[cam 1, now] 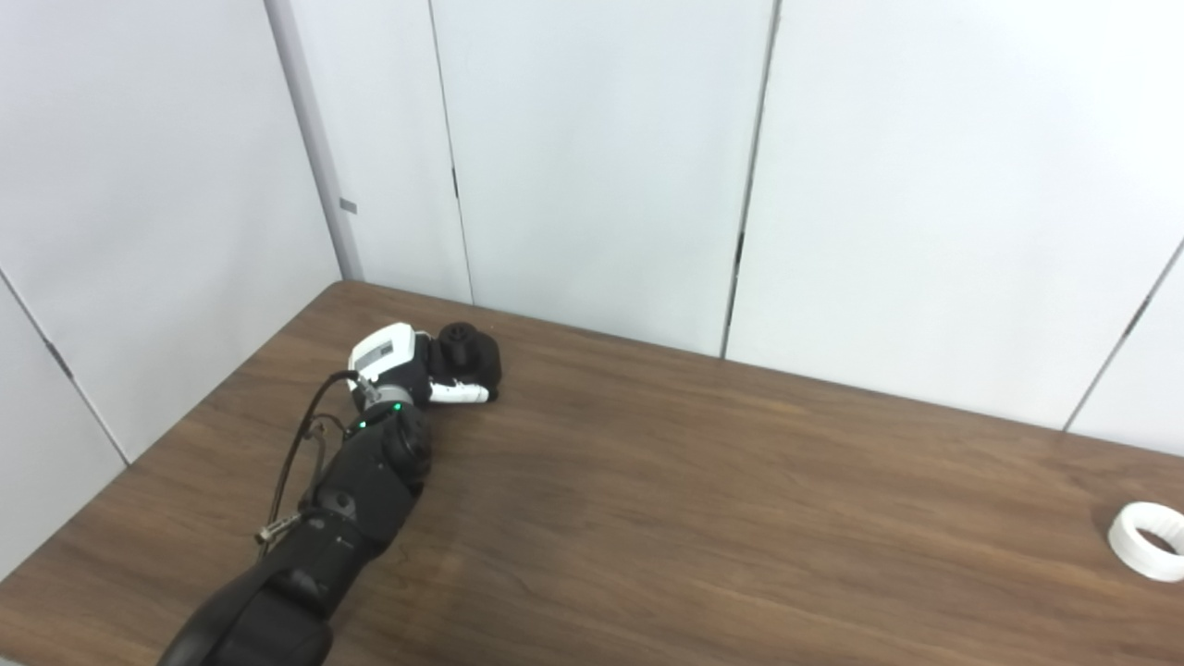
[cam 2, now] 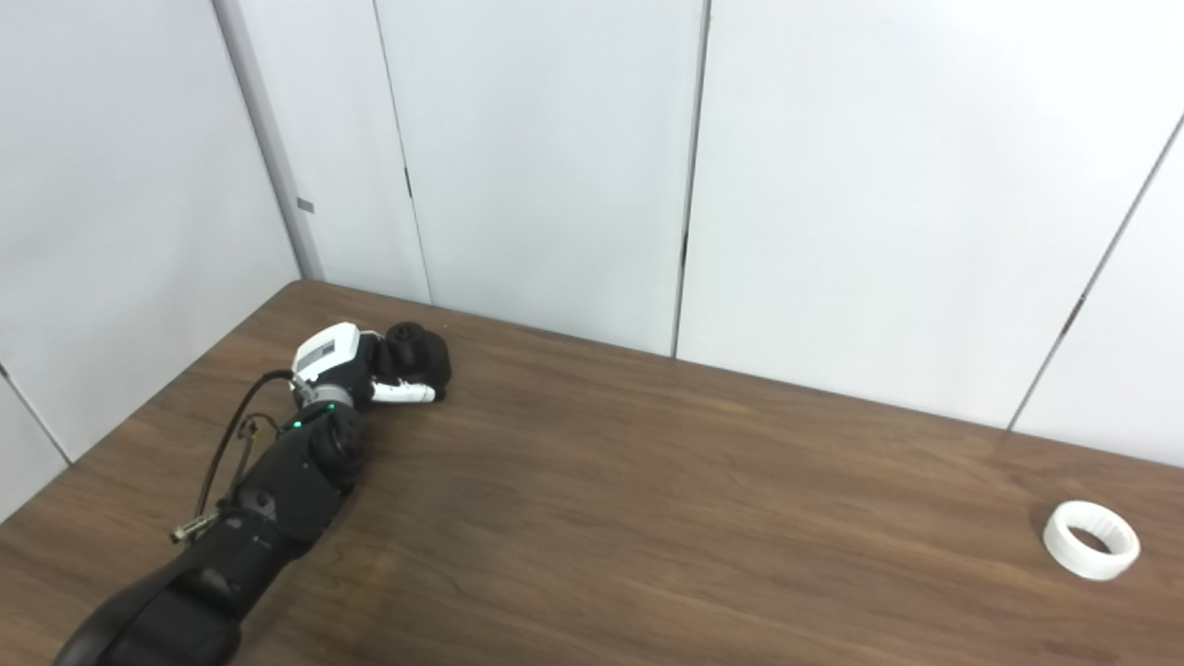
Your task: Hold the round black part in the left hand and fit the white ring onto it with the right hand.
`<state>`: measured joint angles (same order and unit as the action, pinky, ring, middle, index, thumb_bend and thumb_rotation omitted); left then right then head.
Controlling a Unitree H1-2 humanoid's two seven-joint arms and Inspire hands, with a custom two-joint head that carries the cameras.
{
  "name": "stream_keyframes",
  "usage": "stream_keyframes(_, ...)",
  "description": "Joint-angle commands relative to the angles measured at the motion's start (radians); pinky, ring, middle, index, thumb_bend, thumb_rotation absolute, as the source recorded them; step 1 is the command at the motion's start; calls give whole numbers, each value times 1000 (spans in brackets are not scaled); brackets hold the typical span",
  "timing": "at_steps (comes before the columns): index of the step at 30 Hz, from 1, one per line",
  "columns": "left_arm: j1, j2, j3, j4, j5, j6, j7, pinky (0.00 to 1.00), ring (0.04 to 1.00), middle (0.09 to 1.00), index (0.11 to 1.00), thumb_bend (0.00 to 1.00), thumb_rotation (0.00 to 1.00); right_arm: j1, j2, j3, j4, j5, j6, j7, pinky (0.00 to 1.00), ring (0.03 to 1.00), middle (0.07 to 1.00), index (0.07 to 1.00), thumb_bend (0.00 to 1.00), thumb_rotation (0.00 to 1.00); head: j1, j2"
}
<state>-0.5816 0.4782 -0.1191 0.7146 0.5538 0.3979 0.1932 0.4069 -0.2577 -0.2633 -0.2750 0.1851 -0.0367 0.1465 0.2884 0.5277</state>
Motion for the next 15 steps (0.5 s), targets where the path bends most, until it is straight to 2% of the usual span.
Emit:
stream_keyframes(1,-45,27,15,-24,-2,-6,33,1000,950,888,751,1000,469,12,-10,4,-22,0,24,0,1000,1000,964,956,640,1000,2,1)
stream_keyframes(7,-25,11,68,-35,-56,-32,66,969,930,870,752,1000,466,11,-18,4,-17,-9,16,4,1000,1000,966,954,636,1000,5,4)
stream_keyframes(10,-22,-1,94,-26,-89,-60,80,929,914,861,755,1000,453,9,-20,3,-15,-17,16,3,1000,1000,968,951,641,1000,4,7)
stream_keyframes(12,-21,-7,103,-17,-105,-78,92,858,863,838,751,1000,437,8,-22,3,-9,-16,10,7,1000,1000,974,959,637,1000,4,7)
stream_keyframes(15,-24,-11,104,6,-115,-97,101,836,845,824,761,1000,451,7,-23,3,-8,-14,9,8,1000,1000,976,960,637,1000,0,13)
